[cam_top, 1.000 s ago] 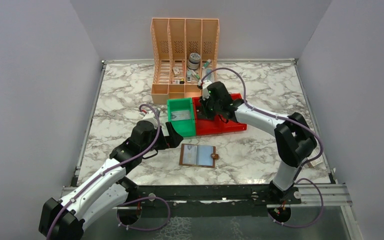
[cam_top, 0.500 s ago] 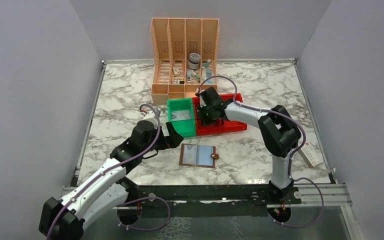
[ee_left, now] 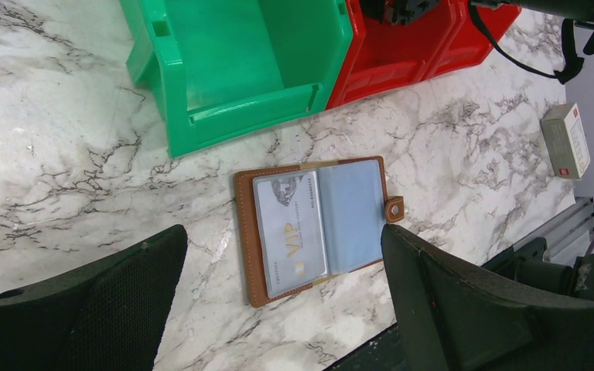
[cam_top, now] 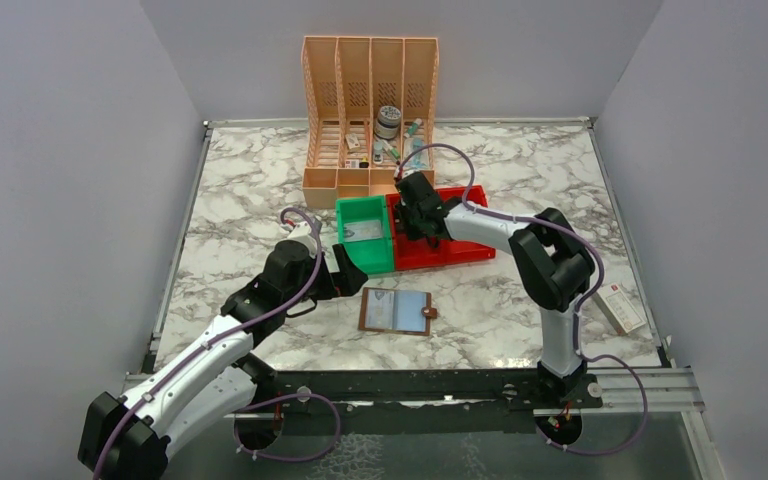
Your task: Take the credit cards out of the card holder
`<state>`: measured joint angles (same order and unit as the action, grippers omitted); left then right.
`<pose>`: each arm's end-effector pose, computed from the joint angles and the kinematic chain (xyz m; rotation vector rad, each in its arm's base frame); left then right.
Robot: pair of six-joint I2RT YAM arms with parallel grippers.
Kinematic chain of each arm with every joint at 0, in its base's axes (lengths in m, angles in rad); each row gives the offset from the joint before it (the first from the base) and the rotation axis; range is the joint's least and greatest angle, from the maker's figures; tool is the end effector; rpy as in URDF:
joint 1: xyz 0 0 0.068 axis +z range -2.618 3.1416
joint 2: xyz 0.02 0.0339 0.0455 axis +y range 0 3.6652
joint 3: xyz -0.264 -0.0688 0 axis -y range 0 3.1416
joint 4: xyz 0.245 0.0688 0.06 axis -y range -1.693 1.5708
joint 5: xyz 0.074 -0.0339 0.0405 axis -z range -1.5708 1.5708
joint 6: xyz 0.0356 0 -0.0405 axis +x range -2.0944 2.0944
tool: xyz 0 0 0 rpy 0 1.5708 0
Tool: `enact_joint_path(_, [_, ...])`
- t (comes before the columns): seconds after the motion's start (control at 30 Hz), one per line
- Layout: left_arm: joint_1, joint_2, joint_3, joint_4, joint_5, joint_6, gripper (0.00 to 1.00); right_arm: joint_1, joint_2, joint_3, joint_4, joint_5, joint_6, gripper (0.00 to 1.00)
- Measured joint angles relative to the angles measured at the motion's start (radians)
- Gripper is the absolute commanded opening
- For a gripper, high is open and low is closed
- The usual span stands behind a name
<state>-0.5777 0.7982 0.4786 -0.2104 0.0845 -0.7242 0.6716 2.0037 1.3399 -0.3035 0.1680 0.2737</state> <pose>0.1505 -0.1017 0.2272 -0.1089 2.2189 -0.8459 0.3345 0.2583 0.1596 -0.4342 2.4887 0.1685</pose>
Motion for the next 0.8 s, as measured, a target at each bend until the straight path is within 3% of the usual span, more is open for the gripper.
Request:
enact_joint_path(0.33, [0.000,0.018,0.000,0.020,0.031,-0.002,0.94,0.003,0.000,0.000,0.018,0.064,-0.051,0.12])
enact_joint_path(0.43, [0.000,0.043,-0.001,0.036,0.061,-0.002,0.89,0.003,-0.039,-0.023,0.019,0.045,-0.051,0.31])
enact_joint_path(0.67, [0.000,0.111,-0.036,0.079,0.139,0.002,0.75,0.001,-0.386,-0.234,0.057,-0.033,0.025,0.37])
enact_joint_path(0.8, [-0.005,0.176,-0.037,0.101,0.182,0.009,0.67,0.000,-0.541,-0.405,0.162,-0.188,0.129,0.35])
